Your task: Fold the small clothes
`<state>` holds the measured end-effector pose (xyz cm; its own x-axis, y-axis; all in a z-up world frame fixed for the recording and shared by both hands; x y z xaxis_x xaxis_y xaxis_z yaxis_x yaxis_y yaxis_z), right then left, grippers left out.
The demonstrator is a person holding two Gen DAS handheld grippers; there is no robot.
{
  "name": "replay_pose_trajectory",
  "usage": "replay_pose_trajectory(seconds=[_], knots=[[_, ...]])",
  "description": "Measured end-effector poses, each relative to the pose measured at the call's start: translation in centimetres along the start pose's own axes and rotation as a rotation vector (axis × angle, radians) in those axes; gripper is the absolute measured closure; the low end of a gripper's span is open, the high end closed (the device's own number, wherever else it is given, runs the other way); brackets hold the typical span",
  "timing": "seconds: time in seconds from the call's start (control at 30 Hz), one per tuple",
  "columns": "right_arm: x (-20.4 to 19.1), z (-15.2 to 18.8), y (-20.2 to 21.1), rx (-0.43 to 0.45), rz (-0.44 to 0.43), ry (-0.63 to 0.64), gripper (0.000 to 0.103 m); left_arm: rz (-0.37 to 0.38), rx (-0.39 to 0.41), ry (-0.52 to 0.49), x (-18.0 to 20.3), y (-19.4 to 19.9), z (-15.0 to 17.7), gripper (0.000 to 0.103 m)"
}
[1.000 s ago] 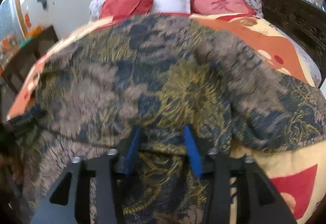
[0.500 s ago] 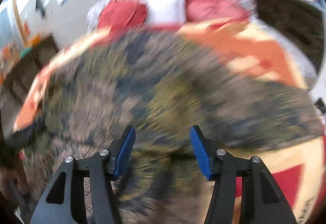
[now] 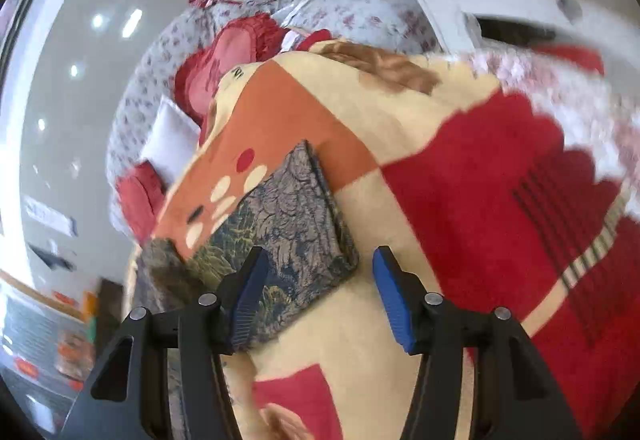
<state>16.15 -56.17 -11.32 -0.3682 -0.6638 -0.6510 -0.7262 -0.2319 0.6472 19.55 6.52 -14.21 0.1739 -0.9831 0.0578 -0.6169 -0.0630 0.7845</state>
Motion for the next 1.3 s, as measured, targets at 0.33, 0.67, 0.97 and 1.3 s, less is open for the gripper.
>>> replay_pose_trajectory(seconds=[0.33,0.67,0.97,1.3], knots=[[0.2,-1.4,-2.0,0.06,-0.109,-0.046,0.083,-0.009,0.002,-0.002,0.0,-0.1,0.1,0.001],[-1.7,-2.5,-4.0,0.047,-0.044,0.034,0.084,-0.011,0.001,-0.002,0.0,-0.1,0.1,0.001],[-7.4,-4.9,-0.6,0.065,0.036,0.293,0.097,-0.012,0.001,-0.001,0.0,-0.2,0.1,0.001],[-19.6,-10.9,14.6,0.341,0.065,0.542,0.097,-0.005,0.009,0.014,-0.4,-0.1,0.0,0.001]])
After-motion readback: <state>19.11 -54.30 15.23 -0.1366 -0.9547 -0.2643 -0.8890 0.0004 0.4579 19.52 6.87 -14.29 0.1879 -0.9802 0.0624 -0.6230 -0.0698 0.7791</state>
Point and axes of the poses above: each gripper's, at about its wrist camera, not at the fingertips, and y roughly against the way its jaws point, x to its right, z to its underside, the point moved 3 cm from there along -y, roughly the way its jaws point, and after that the axes turned 6 degrees about y, right-handed, at the moved point
